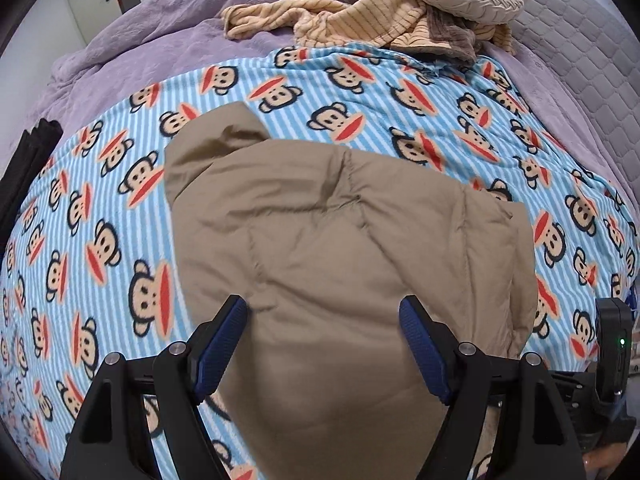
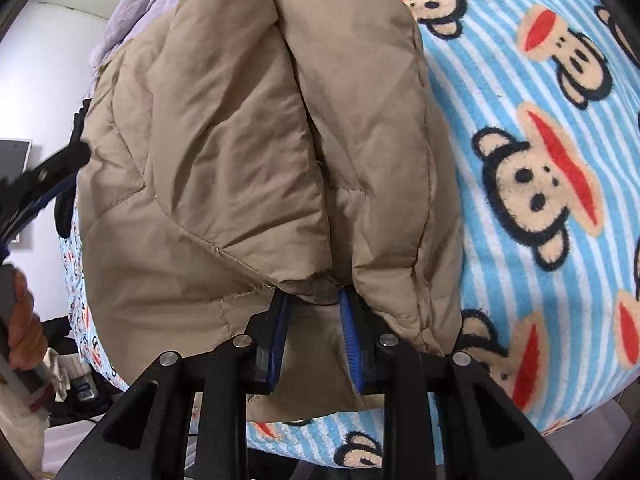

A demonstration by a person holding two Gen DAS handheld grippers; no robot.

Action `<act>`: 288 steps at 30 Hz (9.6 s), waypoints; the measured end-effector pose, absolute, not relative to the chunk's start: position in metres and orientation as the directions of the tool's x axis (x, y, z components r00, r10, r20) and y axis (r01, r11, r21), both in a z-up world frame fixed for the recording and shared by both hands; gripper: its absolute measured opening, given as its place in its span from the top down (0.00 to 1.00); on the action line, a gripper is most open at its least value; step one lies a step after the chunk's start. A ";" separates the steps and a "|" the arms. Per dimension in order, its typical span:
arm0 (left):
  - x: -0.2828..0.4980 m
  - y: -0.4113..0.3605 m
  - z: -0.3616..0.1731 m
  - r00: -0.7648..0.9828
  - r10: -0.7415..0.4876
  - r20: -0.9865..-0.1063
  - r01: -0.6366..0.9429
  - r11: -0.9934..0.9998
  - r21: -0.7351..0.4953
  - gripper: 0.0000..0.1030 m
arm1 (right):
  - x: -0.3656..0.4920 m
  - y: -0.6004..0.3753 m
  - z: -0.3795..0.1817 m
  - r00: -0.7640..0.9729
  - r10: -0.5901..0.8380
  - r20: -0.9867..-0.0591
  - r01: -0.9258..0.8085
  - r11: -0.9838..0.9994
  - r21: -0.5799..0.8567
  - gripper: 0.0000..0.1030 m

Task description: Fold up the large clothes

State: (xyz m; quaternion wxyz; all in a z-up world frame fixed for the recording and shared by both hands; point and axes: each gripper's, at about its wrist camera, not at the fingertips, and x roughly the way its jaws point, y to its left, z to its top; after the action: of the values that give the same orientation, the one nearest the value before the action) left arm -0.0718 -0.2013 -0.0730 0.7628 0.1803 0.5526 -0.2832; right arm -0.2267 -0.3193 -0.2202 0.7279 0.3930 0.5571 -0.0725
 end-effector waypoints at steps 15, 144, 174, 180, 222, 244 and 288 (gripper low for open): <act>-0.079 -0.120 -0.076 0.169 -0.200 -0.965 0.561 0.824 -0.073 0.23 | -0.228 -0.284 -0.177 0.367 0.214 -0.905 0.626 0.663 0.410 0.60; 0.142 0.106 -0.110 0.218 -0.377 -0.900 0.348 0.892 -0.289 0.30 | -0.003 -0.182 -0.185 0.489 0.599 -0.634 0.247 0.603 0.759 0.54; 0.140 0.099 -0.142 0.266 -0.303 -0.915 0.305 0.927 -0.218 0.06 | 0.058 -0.134 -0.162 0.452 0.173 -0.875 0.452 0.801 0.392 0.82; 0.141 0.094 -0.143 0.251 -0.278 -0.927 0.295 0.934 -0.200 0.03 | 0.057 -0.132 -0.160 0.429 0.162 -0.889 0.434 0.825 0.360 0.82; 0.000 0.156 -0.039 0.298 -0.121 -0.947 0.288 0.957 -0.031 0.03 | -0.116 -0.082 -0.072 0.421 0.208 -0.883 0.412 0.824 0.390 0.77; -0.057 0.162 0.032 0.454 -0.068 -0.888 0.225 0.974 0.040 0.01 | -0.149 -0.072 0.003 0.556 0.103 -0.825 0.329 0.884 0.332 0.39; -0.065 0.182 0.067 0.517 -0.076 -0.853 0.198 0.980 0.032 0.01 | -0.157 -0.052 0.040 0.594 -0.054 -0.803 0.366 0.907 0.209 0.16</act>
State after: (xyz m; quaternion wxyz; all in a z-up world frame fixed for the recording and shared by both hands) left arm -0.0654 0.1817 0.0670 0.8687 0.0626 0.4851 -0.0789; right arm -0.1568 -0.0515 0.0401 0.8745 0.1793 0.4344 -0.1200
